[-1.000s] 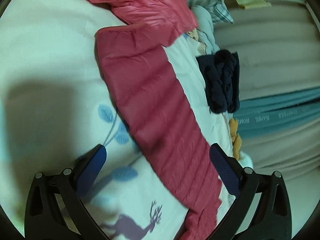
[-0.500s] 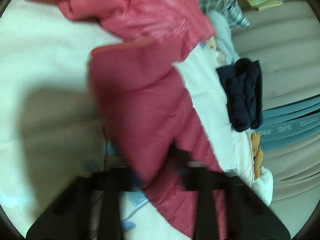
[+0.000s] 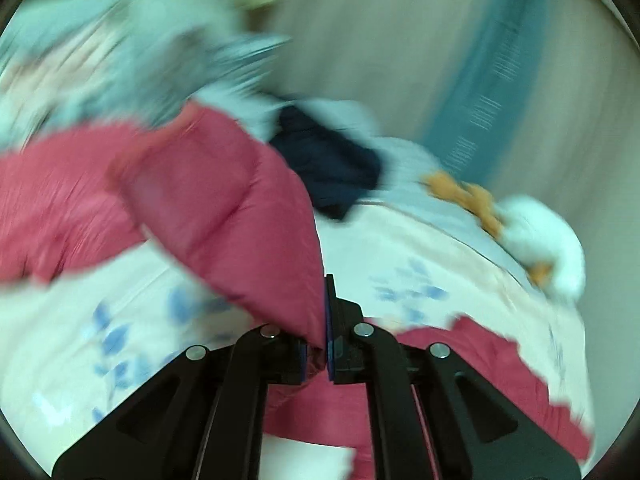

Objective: Fold large clothes

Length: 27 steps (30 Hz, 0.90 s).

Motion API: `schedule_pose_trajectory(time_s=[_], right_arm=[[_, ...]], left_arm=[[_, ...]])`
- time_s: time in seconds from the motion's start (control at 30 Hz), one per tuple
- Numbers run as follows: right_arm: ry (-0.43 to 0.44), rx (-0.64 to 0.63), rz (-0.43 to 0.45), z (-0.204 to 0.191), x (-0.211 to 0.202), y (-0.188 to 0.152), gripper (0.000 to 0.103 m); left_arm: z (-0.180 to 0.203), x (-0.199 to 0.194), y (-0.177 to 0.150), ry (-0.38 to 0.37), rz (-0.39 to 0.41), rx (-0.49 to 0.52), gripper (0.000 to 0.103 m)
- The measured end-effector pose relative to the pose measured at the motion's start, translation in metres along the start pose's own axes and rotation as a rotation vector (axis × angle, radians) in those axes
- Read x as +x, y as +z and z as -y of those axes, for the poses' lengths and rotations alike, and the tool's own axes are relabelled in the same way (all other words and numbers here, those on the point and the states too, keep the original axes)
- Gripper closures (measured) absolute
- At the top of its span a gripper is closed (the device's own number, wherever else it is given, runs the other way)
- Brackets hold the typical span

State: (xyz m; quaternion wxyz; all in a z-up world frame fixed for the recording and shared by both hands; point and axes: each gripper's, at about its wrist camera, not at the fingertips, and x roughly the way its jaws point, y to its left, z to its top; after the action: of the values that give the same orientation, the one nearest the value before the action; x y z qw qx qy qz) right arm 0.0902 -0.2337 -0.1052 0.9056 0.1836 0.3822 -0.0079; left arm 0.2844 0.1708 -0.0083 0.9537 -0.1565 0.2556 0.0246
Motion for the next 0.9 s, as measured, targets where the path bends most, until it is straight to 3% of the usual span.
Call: schedule_pose_trajectory(time_s=[0.1,0.27,0.37,0.43,0.5,0.53,0.67,0.8,0.9], right_arm=[[0.003,0.021,0.003,0.009,-0.004,-0.003,0.002],[-0.008,0.047,0.016,0.026,-0.012,-0.005,0.002],[-0.013,0.076,0.017,0.039,-0.015,-0.006,0.002],[-0.019,0.092,0.017,0.047,-0.016,-0.007,0.002],[-0.024,0.105,0.015,0.056,-0.018,-0.008,0.002],[-0.026,0.109,0.014,0.059,-0.018,-0.008,0.002],[-0.029,0.125,0.011,0.071,-0.021,-0.007,0.002],[-0.007,0.143,0.000,0.079,-0.017,-0.001,0.002],[0.058,0.162,-0.015,0.080,-0.007,0.017,0.002]], left_arm=[[0.078,-0.010,-0.010,-0.095,-0.007,0.163,0.097],[0.188,-0.003,-0.065,-0.234,-0.115,0.345,0.097],[0.229,0.014,-0.104,-0.269,-0.210,0.397,0.096],[0.249,0.032,-0.131,-0.279,-0.304,0.406,0.088],[0.258,0.045,-0.148,-0.282,-0.373,0.392,0.047],[0.260,0.046,-0.155,-0.291,-0.391,0.383,0.043],[0.238,0.031,-0.171,-0.338,-0.434,0.356,0.039],[0.189,0.016,-0.147,-0.388,-0.404,0.251,0.034],[0.141,0.013,-0.137,-0.375,-0.403,0.135,0.034]])
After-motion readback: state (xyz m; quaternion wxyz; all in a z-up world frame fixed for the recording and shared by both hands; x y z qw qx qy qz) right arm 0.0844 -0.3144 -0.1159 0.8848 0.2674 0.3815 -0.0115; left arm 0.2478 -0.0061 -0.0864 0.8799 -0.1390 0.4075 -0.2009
